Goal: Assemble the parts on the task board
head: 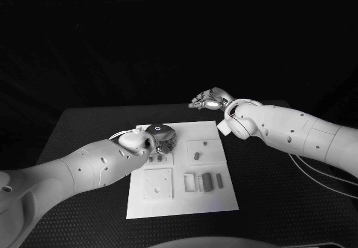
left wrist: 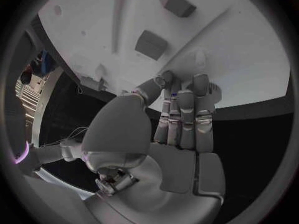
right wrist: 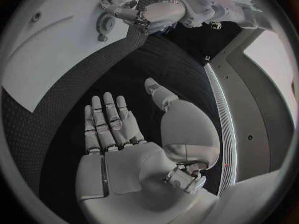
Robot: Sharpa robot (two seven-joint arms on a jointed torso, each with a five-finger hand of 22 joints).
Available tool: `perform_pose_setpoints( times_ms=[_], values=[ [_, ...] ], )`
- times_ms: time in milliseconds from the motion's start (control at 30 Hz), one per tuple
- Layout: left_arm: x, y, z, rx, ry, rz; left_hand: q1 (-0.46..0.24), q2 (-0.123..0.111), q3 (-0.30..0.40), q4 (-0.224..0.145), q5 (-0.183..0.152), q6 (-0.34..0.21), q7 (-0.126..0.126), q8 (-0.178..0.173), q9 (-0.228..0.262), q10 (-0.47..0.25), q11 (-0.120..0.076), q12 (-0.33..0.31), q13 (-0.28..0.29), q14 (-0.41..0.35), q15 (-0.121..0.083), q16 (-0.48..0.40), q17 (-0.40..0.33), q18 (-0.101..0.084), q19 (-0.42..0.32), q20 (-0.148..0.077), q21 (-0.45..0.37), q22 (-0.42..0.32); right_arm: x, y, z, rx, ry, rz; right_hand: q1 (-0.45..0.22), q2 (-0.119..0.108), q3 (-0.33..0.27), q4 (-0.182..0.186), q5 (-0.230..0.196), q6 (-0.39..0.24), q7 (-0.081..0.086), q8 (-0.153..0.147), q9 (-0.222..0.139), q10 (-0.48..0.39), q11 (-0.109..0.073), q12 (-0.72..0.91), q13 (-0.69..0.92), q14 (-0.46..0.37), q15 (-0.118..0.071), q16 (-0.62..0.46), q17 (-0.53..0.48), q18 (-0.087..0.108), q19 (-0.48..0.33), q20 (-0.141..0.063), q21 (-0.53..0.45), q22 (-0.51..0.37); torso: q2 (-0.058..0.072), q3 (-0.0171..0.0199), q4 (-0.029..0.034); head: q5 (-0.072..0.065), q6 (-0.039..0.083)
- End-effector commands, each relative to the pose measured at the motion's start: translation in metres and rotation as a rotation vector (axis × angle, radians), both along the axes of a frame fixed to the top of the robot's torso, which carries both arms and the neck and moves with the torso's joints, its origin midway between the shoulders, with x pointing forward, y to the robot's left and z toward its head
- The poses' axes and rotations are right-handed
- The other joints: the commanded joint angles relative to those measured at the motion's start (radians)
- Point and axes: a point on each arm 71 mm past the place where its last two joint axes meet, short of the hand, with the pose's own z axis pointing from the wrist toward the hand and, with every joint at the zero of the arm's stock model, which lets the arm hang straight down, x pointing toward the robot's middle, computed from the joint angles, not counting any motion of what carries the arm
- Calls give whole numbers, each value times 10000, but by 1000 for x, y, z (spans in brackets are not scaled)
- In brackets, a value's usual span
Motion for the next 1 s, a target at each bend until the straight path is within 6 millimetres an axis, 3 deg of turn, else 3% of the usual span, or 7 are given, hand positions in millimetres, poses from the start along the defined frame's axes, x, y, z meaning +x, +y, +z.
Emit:
perform_pose_setpoints(
  times_ms=[33,467,1000],
  values=[
    [-8,10,-25,1060,814,178,-32,77,24,13,-14,103,5,47,21,79,-17,-35,7,101,6,41,5,560,67,3,26,236,0,2,0,22,-25,166,27,102,-44,-11,-15,-69,511,30,-13,-51,34,56,-17,-59,-13,-13,6,-25,55,37,-54,11,5,3,-3,-3,3],
    [-8,13,-22,223,815,263,-450,212,-89,45,-66,235,-41,86,68,228,-89,-70,112,275,-69,100,-52,511,201,-100,122,228,0,2,0,19,-23,156,23,105,-47,-8,-15,-70,511,35,-14,-53,36,61,-20,-62,-13,-10,8,-24,57,37,-61,18,0,14,-2,-3,15],
    [-7,17,-21,-308,1086,458,-1597,-52,-1048,55,-225,16,24,-81,48,31,-16,-260,152,193,-1,53,-165,498,99,-90,60,206,-1,1,0,14,-21,141,22,106,-50,-8,-15,-72,511,40,-15,-56,37,68,-23,-66,-13,-8,10,-23,59,36,-69,26,5,13,5,-9,34]
  ],
)
